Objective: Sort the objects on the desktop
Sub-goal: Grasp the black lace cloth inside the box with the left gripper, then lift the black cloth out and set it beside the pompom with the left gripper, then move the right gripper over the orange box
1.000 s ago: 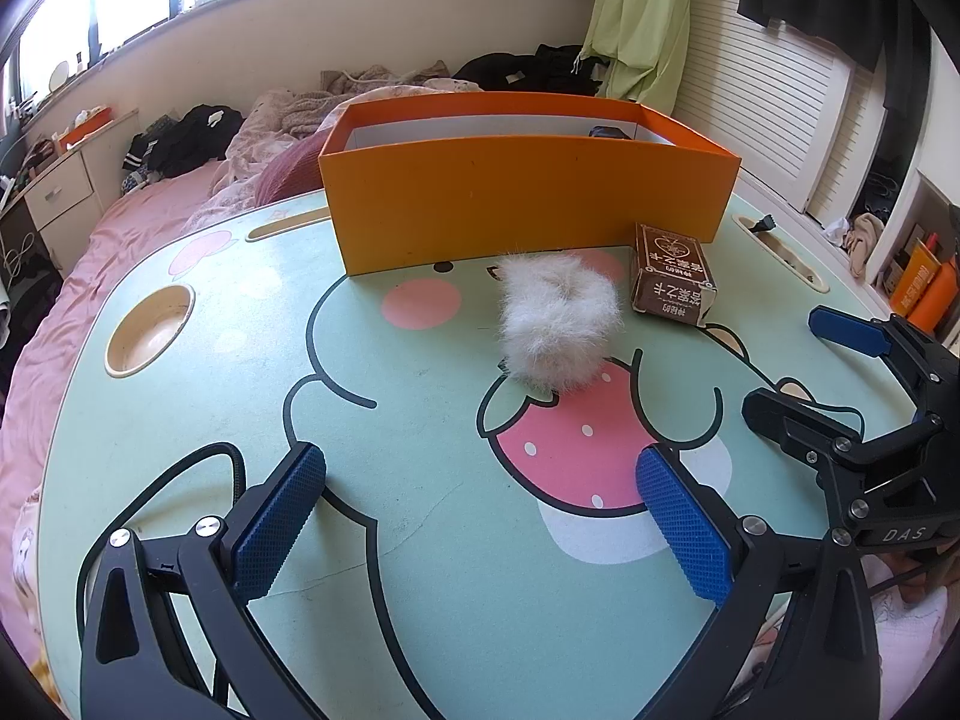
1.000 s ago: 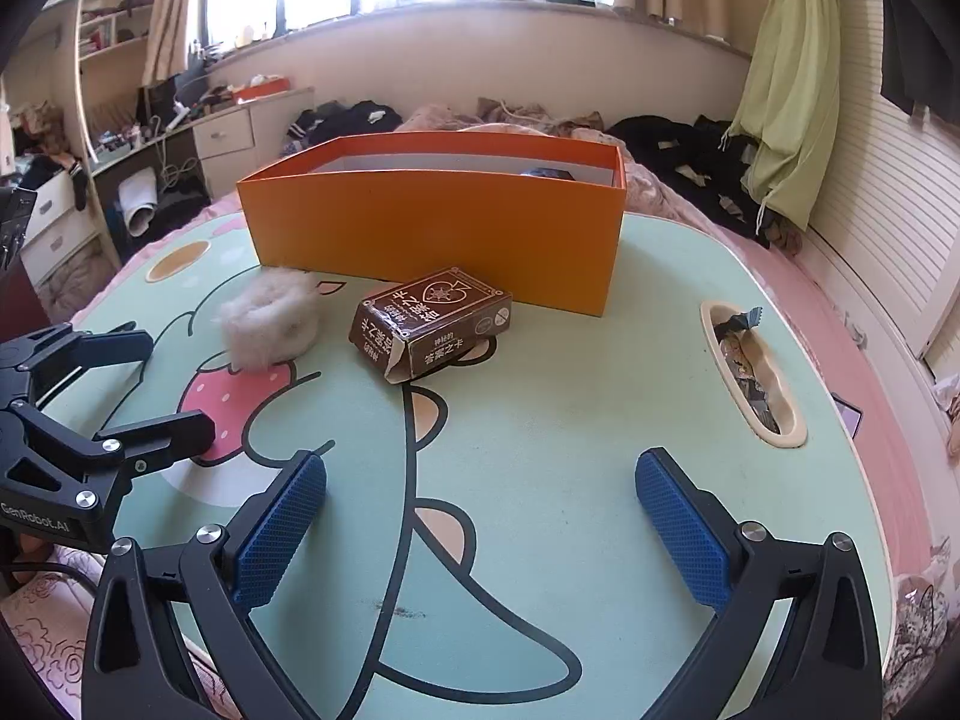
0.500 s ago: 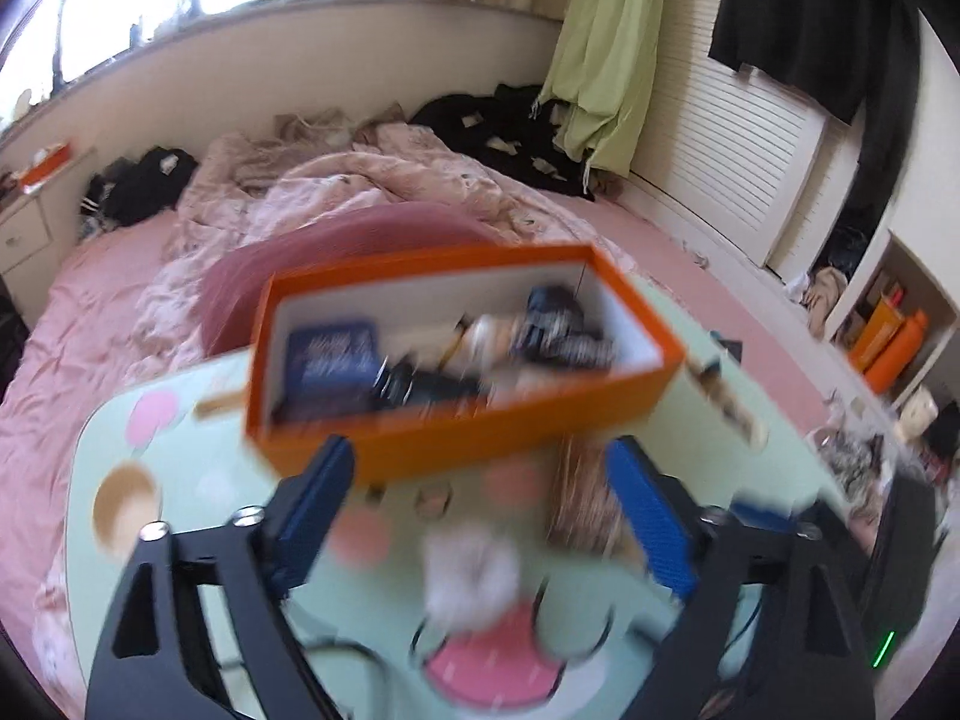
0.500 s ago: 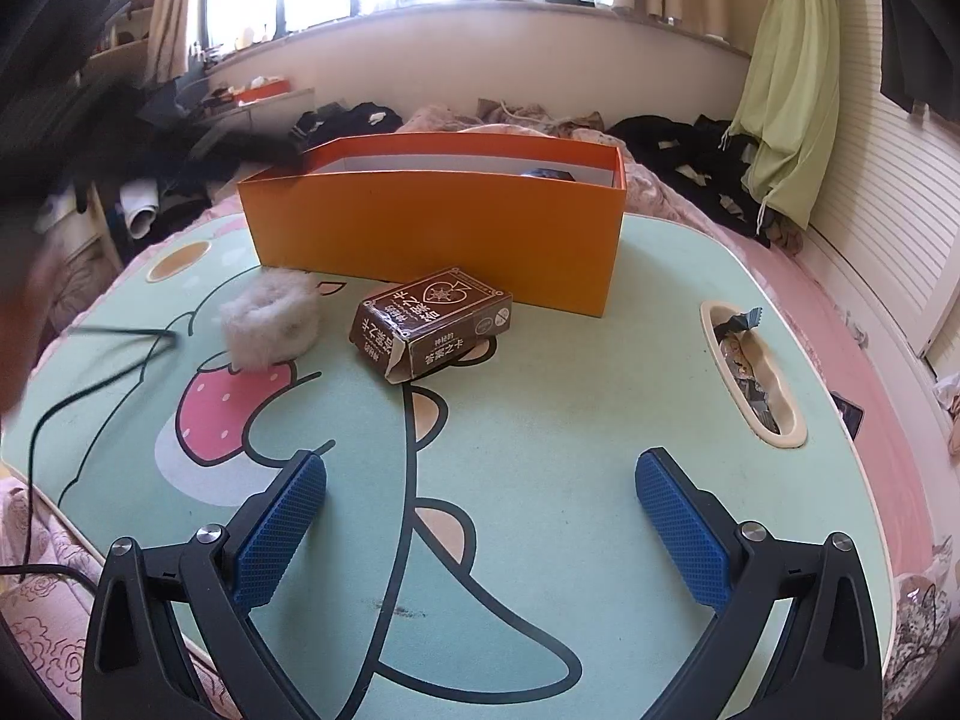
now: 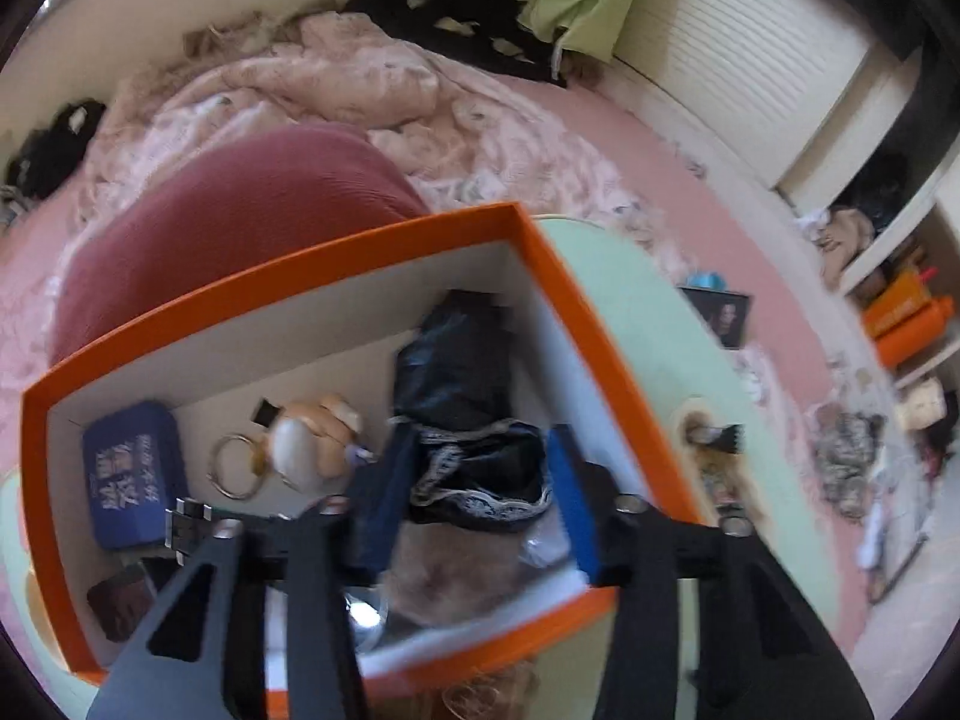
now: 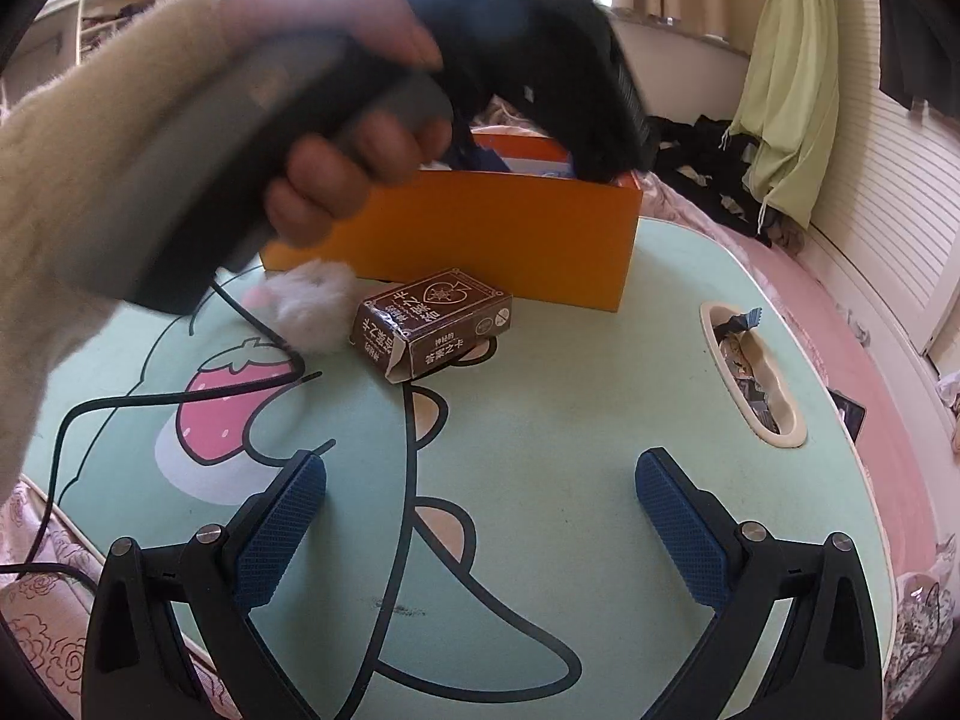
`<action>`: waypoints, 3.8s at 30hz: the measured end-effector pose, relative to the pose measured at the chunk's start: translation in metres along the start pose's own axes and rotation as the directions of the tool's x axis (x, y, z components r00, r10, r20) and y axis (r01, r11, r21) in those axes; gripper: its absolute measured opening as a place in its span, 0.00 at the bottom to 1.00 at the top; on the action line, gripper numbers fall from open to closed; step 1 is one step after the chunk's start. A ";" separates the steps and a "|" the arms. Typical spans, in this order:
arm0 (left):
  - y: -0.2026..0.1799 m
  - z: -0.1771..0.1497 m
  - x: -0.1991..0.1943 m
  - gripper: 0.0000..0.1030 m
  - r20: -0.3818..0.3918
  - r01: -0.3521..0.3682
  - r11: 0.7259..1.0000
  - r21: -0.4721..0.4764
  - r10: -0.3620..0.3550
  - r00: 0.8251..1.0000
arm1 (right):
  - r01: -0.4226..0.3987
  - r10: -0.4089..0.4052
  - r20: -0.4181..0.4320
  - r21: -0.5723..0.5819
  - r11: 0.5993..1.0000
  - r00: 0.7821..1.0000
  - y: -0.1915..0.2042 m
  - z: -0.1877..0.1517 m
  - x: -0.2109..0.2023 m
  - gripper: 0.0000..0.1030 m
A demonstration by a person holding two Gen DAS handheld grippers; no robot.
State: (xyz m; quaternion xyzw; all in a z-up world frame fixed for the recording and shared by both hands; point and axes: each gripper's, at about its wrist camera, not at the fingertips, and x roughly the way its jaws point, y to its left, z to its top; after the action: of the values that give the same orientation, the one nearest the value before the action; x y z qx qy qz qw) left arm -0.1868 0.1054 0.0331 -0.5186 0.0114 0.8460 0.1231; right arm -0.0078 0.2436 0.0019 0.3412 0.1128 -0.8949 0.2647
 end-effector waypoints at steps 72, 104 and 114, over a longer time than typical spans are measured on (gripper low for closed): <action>0.044 -0.149 -0.105 0.54 0.227 0.168 0.984 -0.053 -0.152 0.962 | 0.000 0.000 0.005 0.004 1.000 1.000 0.001 0.000 0.005 1.00; 0.038 -0.232 -0.082 1.00 0.228 -0.104 0.994 -0.029 0.108 0.968 | 0.001 -0.001 0.008 0.005 1.000 1.000 -0.003 -0.001 0.004 1.00; 0.037 -0.229 -0.082 1.00 0.227 -0.101 0.994 -0.031 0.105 0.968 | -0.014 0.013 0.035 0.030 0.999 0.999 -0.009 -0.003 -0.005 0.99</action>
State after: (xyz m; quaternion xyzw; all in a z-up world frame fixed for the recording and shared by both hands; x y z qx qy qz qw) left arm 0.0408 0.0193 -0.0050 -0.4178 0.0160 0.9053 0.0745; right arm -0.0083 0.2546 0.0027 0.3304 0.0923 -0.9004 0.2675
